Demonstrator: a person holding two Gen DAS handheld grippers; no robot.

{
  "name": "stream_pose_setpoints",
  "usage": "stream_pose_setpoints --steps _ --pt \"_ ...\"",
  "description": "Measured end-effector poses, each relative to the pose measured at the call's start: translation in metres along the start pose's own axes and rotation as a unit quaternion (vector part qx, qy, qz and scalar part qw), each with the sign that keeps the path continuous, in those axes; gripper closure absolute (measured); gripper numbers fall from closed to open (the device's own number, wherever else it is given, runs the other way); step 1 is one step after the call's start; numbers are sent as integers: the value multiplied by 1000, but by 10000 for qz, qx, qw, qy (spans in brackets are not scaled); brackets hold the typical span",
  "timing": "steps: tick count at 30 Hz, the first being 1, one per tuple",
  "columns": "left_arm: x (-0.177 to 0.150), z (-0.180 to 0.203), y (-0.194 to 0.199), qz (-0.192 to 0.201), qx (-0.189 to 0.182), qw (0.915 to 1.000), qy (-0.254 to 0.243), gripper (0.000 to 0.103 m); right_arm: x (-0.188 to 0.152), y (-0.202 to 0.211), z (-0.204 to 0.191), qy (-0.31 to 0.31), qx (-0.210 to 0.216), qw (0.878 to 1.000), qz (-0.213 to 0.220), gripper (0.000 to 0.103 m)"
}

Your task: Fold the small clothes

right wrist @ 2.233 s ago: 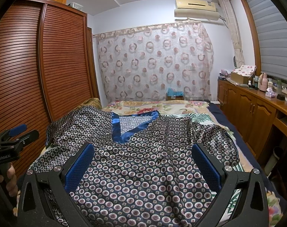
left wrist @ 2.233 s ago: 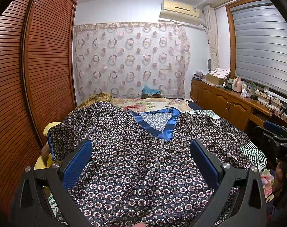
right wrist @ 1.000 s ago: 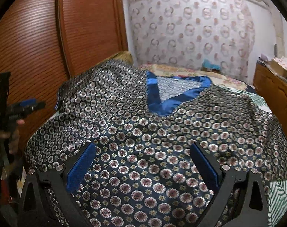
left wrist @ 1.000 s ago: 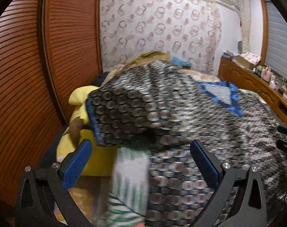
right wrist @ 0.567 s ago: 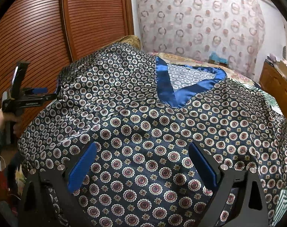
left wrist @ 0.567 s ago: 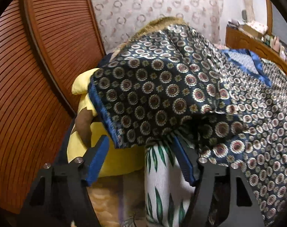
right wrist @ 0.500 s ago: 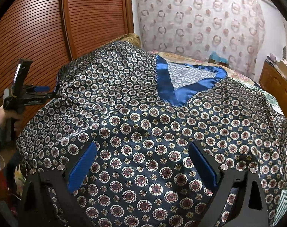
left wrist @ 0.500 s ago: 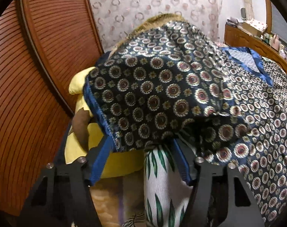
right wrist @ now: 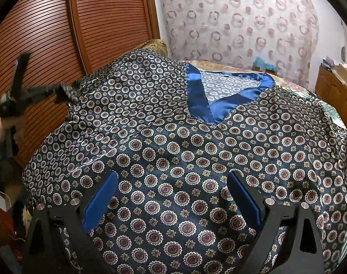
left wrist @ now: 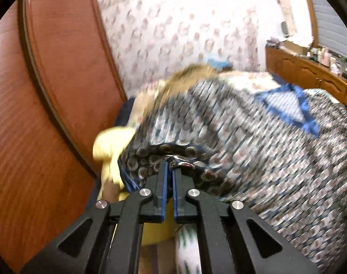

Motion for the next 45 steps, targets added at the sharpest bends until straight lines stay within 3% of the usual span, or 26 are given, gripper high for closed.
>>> stream_pose_setpoints --steps 6,10,14,15,17,21,22,25,28,32,37,42,45 --pt "40 63 34 296 -619 9958 -601 98 -1 3 0 -6 -20 10000 62 6" --pt "36 107 47 301 -1098 9891 -933 98 -2 4 0 -39 -17 10000 72 6" --pt "25 130 58 168 -1402 9835 -1131 82 -3 5 -1 -38 -5 10000 88 6" --pt "21 131 59 136 -1444 9829 -1138 80 -3 5 -1 -34 -1 10000 89 6" --pt "17 128 60 91 -1514 9825 -1085 64 -3 6 -1 -31 -6 9999 98 6" --pt "12 111 61 86 -1610 9833 -844 45 -3 6 -1 -26 1 9999 101 6" --pt "12 108 60 90 -1643 9834 -761 34 -3 6 -1 -23 5 9999 100 6" --pt "10 91 68 200 -1745 9832 -504 25 -2 5 -1 -27 3 9999 103 6" --pt "7 78 78 367 -1797 9823 -369 24 -2 5 -1 -24 2 9999 106 6" --pt "2 58 70 467 -1380 9892 -145 24 -2 5 -2 -20 -1 9999 100 6" --pt "-16 31 21 -56 -1290 9910 367 24 -2 5 -1 -15 4 9999 103 6" --pt "-36 20 -33 -667 -1254 9869 760 24 -2 4 -2 -22 23 10000 92 6" --pt "-42 23 -53 -992 -1418 9806 924 24 -2 4 -1 -42 63 9999 69 6"
Point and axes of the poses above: each gripper's, at about its wrist camera, not at the fingertips, and y roughly against the way its jaws point, z to its right, x to its top, the point moved 9 cm from there along -y, roughly the way its jaws point, and after that the axes turned 13 degrees about -z, right-handed, at the moved point
